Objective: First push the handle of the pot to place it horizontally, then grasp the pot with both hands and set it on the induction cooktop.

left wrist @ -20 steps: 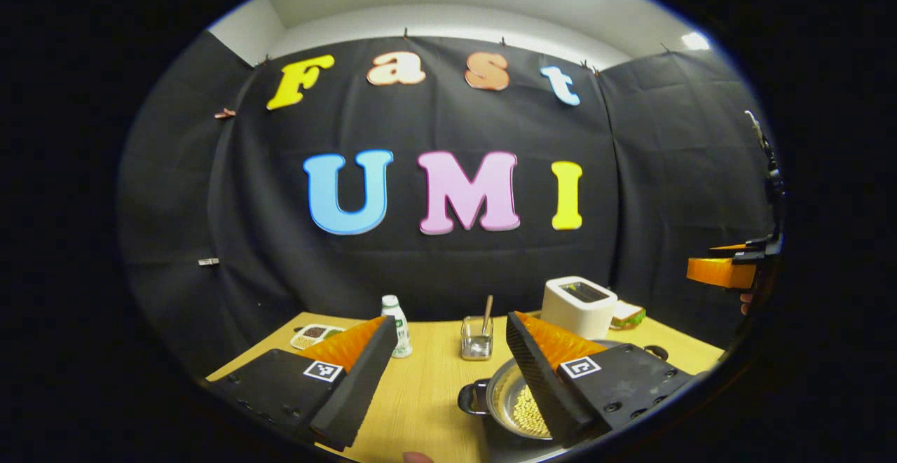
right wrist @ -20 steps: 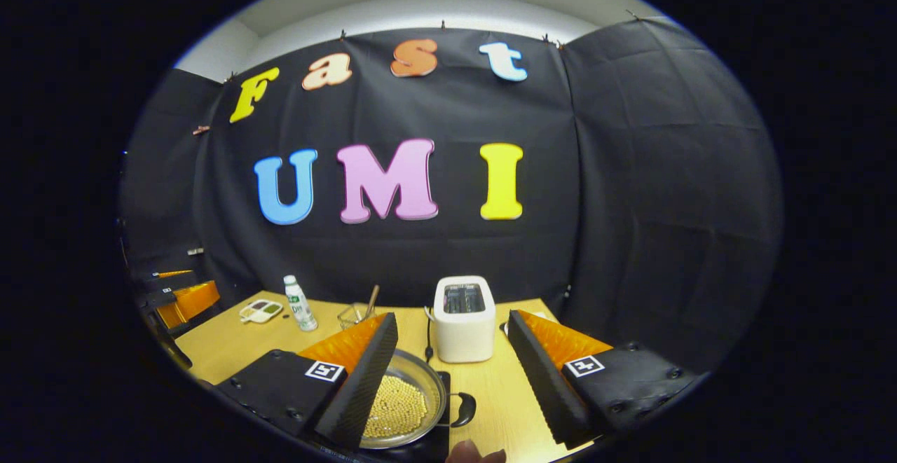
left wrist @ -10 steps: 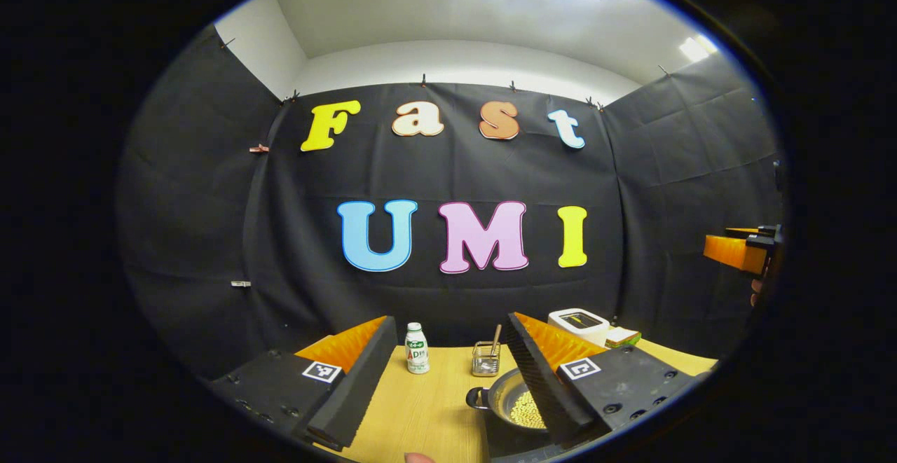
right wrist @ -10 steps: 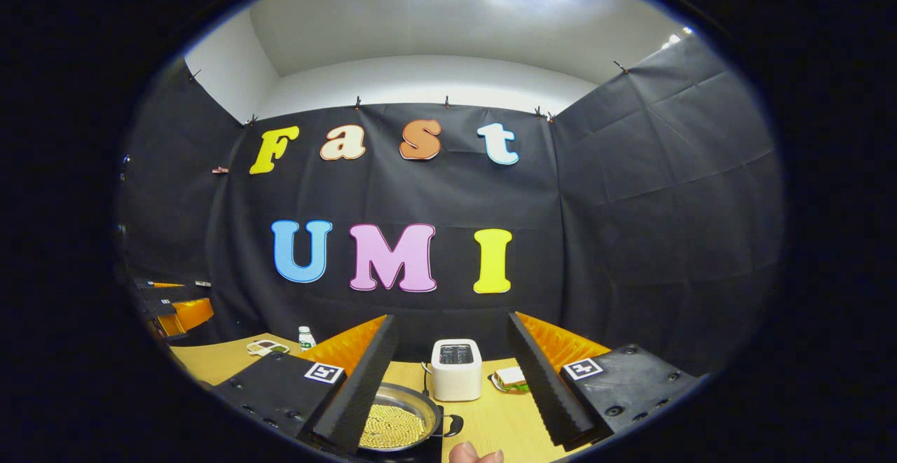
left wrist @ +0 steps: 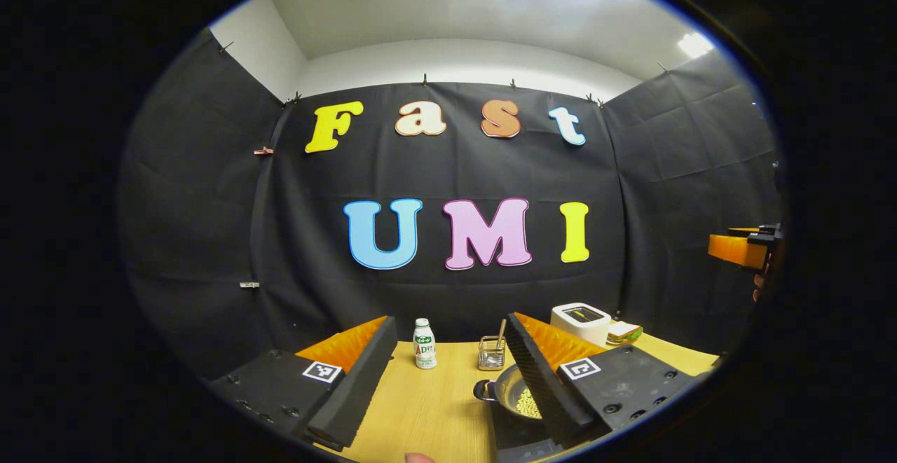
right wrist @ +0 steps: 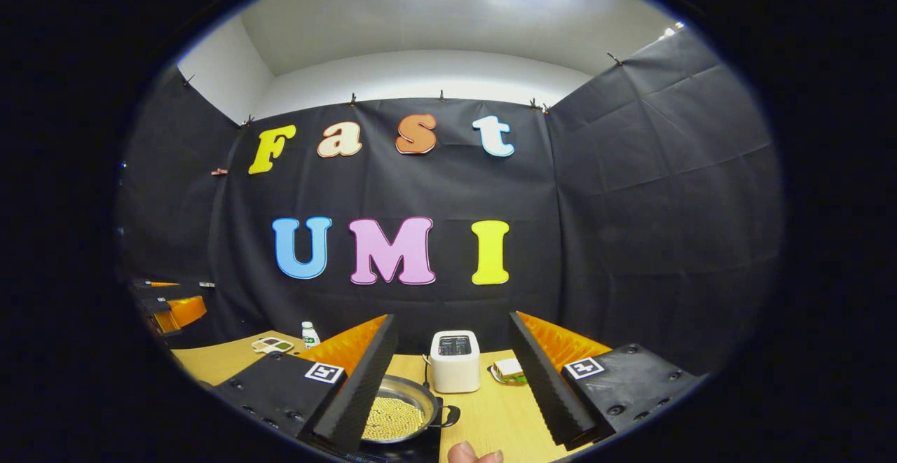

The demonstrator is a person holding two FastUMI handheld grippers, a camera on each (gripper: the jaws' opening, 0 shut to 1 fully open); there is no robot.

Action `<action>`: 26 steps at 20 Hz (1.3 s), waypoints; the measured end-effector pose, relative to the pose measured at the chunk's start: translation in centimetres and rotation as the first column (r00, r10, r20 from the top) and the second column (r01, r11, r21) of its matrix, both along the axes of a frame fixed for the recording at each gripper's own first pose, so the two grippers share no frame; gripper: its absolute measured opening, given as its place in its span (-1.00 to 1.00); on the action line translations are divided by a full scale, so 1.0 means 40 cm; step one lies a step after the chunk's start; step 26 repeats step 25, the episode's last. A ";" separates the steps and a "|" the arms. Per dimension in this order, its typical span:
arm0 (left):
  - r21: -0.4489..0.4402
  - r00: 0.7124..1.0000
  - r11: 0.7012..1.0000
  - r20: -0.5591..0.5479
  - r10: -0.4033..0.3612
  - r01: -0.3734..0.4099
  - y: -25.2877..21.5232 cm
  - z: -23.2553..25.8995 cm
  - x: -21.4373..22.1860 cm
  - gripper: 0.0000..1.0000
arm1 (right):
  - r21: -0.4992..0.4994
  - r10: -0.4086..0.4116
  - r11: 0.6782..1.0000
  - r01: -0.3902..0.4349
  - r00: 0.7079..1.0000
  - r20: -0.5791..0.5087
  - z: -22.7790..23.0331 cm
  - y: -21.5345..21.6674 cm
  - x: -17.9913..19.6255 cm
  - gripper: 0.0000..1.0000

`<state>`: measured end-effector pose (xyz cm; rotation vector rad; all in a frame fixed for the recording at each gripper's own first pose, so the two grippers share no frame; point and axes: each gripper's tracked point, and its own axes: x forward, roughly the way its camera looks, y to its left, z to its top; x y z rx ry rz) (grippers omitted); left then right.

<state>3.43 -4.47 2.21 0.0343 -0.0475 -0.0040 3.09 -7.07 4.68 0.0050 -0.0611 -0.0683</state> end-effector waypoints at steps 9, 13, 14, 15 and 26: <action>0.039 1.000 0.999 -0.004 -0.009 0.009 -0.037 -0.002 -0.001 0.94 | -0.018 0.017 1.000 -0.017 1.000 -0.009 -0.013 0.018 -0.007 0.97; 0.041 1.000 0.999 -0.007 -0.016 0.016 -0.046 -0.008 -0.005 0.94 | -0.009 0.014 1.000 -0.014 1.000 -0.012 -0.015 0.011 -0.007 0.96; 0.041 1.000 0.999 -0.009 -0.015 0.015 -0.045 -0.007 -0.006 0.94 | -0.010 0.015 1.000 -0.015 1.000 -0.011 -0.016 0.010 -0.009 0.96; 0.042 1.000 0.999 -0.009 -0.013 0.013 -0.047 -0.010 -0.004 0.94 | -0.012 0.014 1.000 -0.015 1.000 -0.011 -0.016 0.010 -0.009 0.96; 0.043 1.000 0.999 -0.014 -0.015 0.016 -0.049 -0.017 0.000 0.99 | -0.007 0.011 1.000 -0.011 1.000 -0.016 -0.019 0.005 -0.007 0.96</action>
